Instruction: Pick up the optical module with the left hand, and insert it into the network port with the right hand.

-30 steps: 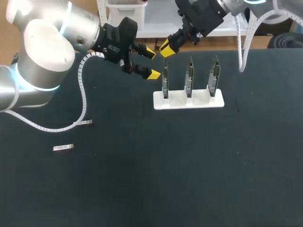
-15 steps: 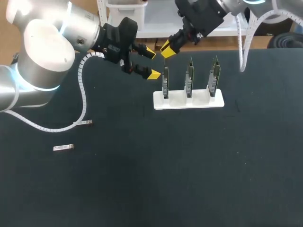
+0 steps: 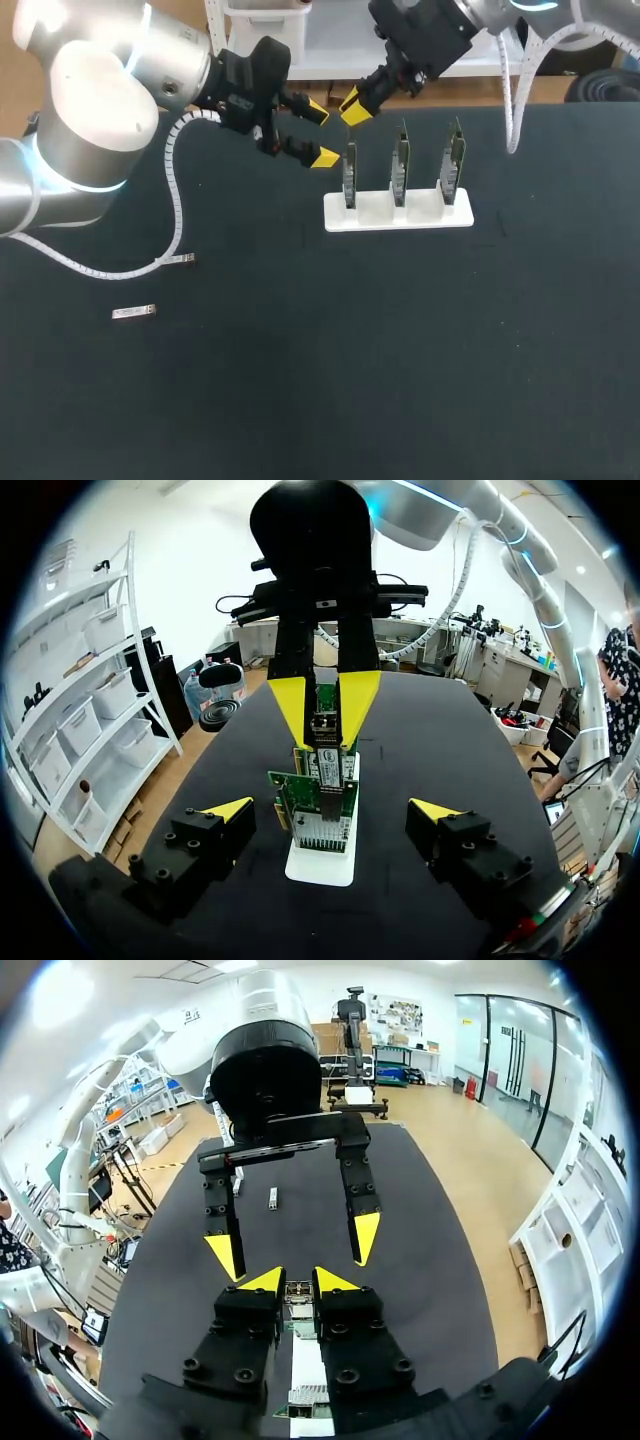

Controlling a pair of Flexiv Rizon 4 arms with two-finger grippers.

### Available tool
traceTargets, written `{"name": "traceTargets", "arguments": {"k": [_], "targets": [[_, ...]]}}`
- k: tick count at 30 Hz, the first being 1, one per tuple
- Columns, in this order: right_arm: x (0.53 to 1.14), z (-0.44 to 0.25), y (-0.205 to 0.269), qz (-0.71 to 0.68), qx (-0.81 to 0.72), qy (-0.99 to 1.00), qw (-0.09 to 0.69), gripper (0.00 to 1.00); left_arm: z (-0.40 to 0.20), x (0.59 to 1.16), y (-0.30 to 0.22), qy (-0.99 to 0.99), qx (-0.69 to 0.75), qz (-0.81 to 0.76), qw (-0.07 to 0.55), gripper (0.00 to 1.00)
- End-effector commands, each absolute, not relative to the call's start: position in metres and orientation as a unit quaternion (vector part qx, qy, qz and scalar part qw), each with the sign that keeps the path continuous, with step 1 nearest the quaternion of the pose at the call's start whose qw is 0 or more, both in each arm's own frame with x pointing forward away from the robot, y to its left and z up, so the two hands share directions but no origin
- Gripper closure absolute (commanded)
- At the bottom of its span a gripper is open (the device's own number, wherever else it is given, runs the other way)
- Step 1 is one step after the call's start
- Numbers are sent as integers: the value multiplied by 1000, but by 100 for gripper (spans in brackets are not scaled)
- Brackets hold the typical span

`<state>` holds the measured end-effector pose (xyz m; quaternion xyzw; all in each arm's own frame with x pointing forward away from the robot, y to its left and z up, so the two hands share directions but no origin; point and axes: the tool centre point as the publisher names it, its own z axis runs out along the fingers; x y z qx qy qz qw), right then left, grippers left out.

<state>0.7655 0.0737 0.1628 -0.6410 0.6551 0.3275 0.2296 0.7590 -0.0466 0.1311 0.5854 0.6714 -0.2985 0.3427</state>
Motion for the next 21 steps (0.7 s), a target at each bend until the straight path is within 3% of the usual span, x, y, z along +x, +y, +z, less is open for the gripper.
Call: {"name": "traceTargets", "arguments": {"k": [1,2,3,4,21], "targets": [[765,162,74,328,-641,655,229,100,131,760,-48,673,586,-297,340,0],[765,162,73,328,-640,655,229,78,131,760,-48,673,586,-297,340,0],[765,162,73,329,-640,656,229,10,131,760,-48,673,586,-297,340,0],[764,163,73,329,-640,656,229,0,131,760,-48,673,586,-297,340,0],[764,175,55,390,-591,648,281,0,131,760,-48,673,586,-297,340,0]]}}
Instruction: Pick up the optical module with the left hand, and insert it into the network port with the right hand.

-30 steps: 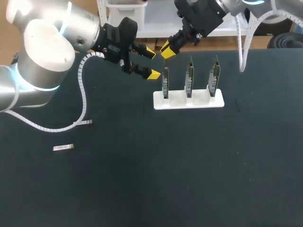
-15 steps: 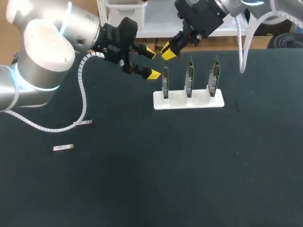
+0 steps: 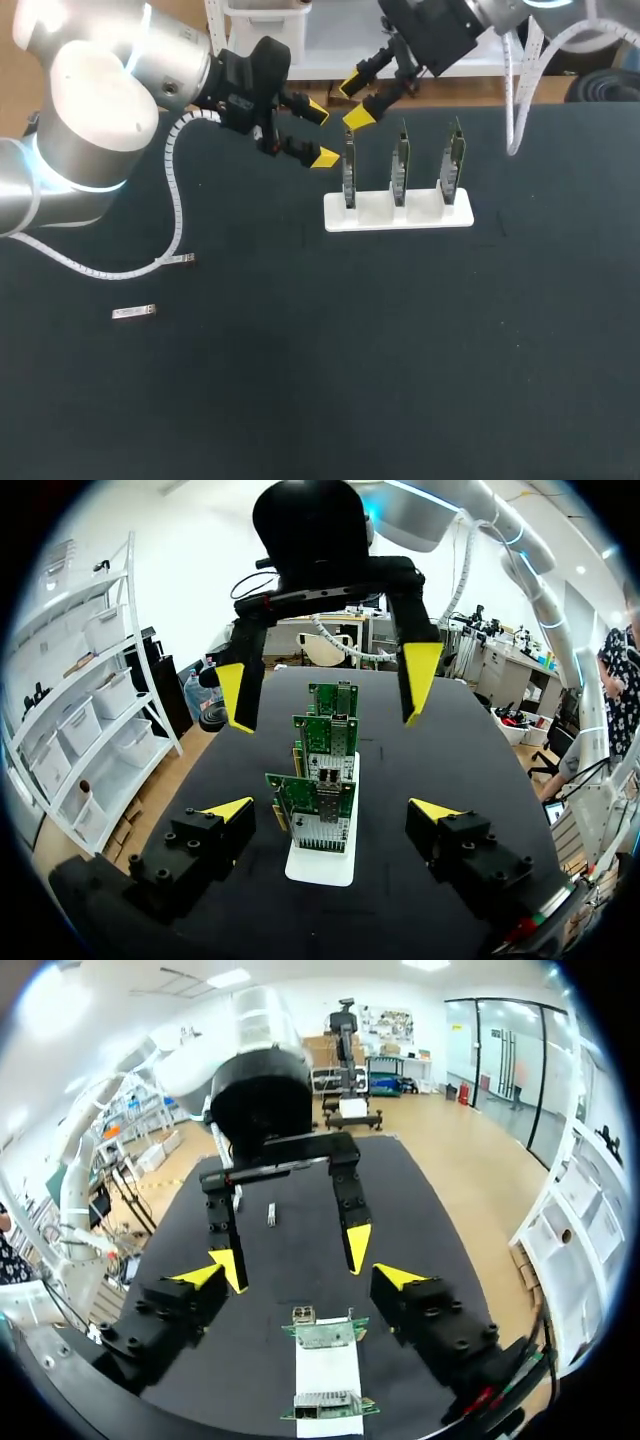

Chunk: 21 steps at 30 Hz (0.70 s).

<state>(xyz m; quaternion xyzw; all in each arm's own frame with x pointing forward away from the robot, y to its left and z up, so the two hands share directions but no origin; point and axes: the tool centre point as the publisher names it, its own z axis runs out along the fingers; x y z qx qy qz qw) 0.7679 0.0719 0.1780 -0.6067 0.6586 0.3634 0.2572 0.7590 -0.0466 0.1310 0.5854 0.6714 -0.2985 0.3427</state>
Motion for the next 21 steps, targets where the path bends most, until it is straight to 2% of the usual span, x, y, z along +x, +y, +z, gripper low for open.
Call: {"name": "traceTargets", "arguments": {"k": [1,14,15,16,17,18,21], "targets": [[764,176,53,395,-588,646,285,0,131,760,-48,673,586,-297,340,0],[762,175,41,393,-602,636,280,0,131,760,-48,673,586,-297,340,0],[762,176,41,393,-602,636,280,41,131,760,-48,673,586,-297,340,0],[762,176,40,393,-602,636,281,63,131,760,-48,673,586,-297,340,0],[762,176,40,391,-603,636,281,93,131,760,-48,673,586,-297,340,0],[762,176,40,391,-603,636,281,100,131,760,-48,673,586,-297,340,0],[762,176,40,388,-605,636,280,100,131,760,-48,673,586,-297,340,0]]}}
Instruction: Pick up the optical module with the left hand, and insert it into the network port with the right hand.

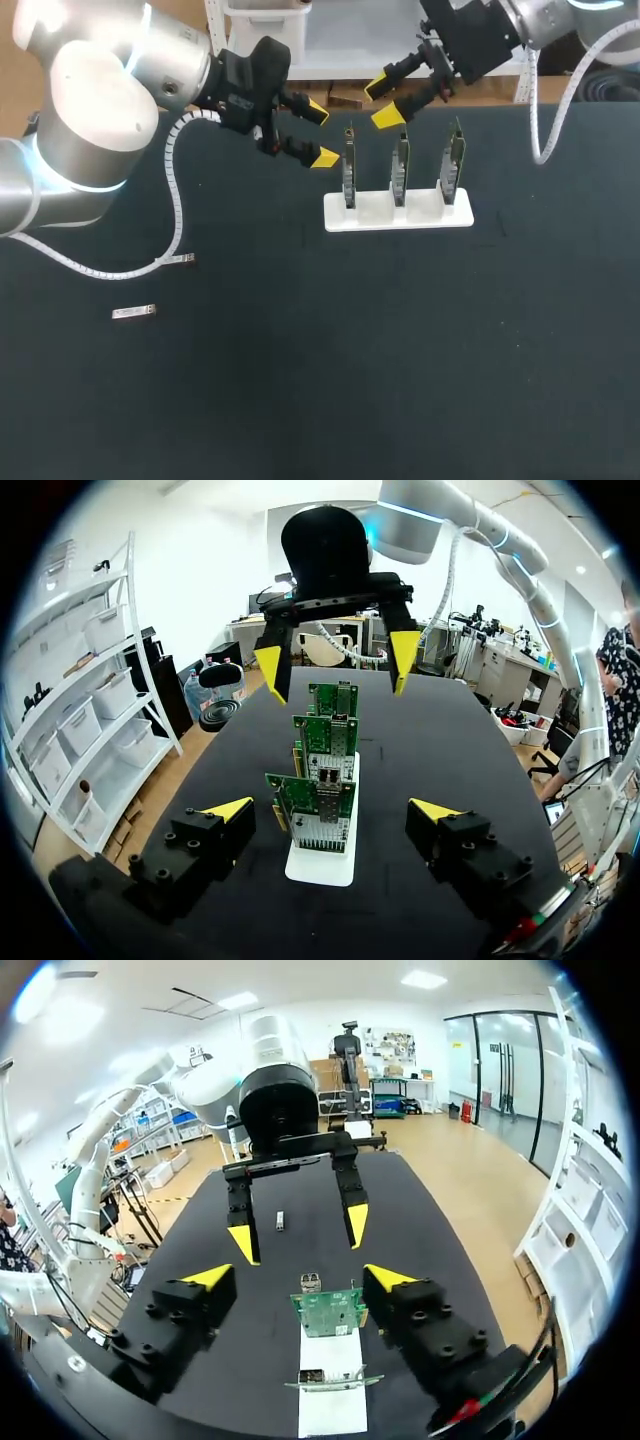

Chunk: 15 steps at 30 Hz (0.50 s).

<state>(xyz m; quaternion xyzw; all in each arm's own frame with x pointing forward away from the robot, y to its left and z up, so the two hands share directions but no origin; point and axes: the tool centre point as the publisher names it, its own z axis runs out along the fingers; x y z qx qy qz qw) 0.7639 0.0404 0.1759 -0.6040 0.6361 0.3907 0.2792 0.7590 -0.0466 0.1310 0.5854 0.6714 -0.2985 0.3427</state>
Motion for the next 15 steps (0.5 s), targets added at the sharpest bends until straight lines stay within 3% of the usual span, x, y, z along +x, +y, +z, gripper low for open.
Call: {"name": "traceTargets", "arguments": {"k": [1,15], "targets": [[762,177,40,388,-606,636,280,100,131,760,-48,673,586,-297,340,0],[756,175,55,359,-637,632,258,100,131,760,-48,673,586,-297,340,0]]}}
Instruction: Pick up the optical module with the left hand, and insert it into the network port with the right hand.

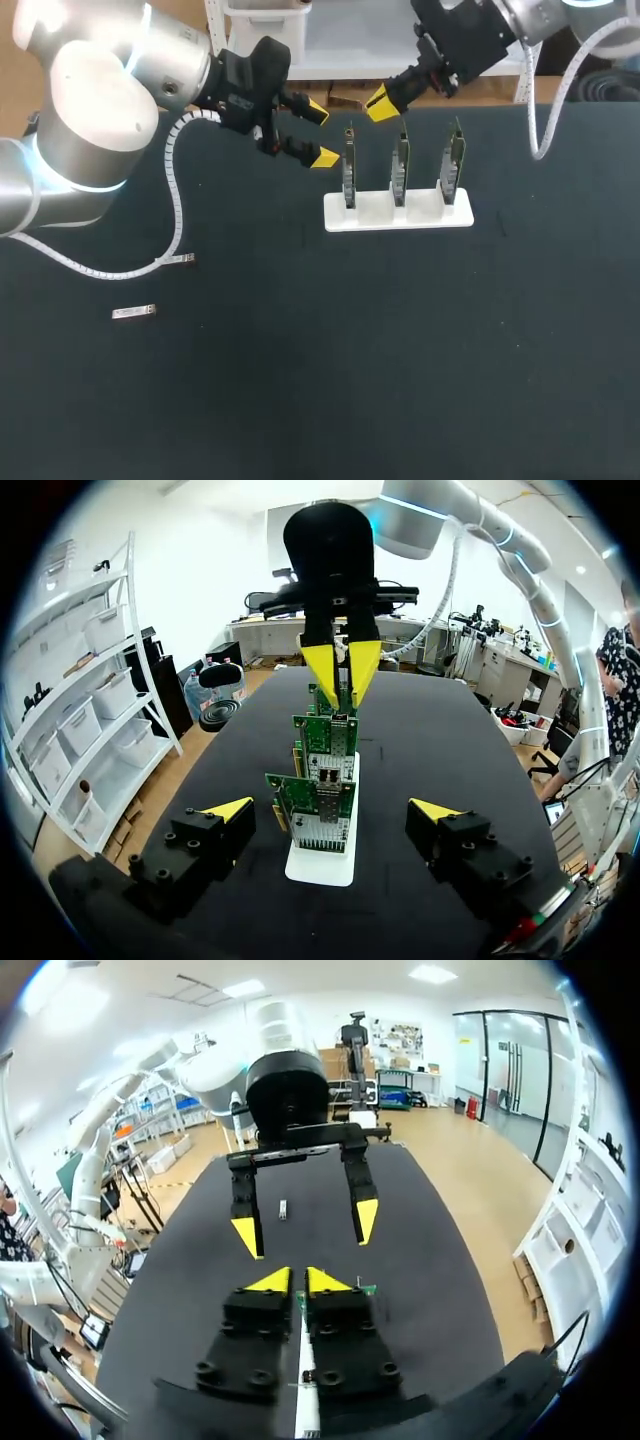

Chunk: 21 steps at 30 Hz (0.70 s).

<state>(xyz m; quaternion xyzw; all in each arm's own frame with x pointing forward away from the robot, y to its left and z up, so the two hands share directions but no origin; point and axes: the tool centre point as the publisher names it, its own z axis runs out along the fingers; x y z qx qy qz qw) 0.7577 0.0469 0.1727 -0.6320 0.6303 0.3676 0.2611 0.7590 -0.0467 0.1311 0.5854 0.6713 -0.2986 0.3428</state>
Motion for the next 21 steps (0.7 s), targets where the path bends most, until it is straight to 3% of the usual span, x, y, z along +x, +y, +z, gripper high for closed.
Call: {"name": "traceTargets", "arguments": {"k": [1,21], "targets": [[756,175,56,359,-638,631,258,100,131,760,-48,673,586,-297,340,0],[758,166,70,362,-641,630,247,100,131,760,-48,673,586,-297,340,0]]}}
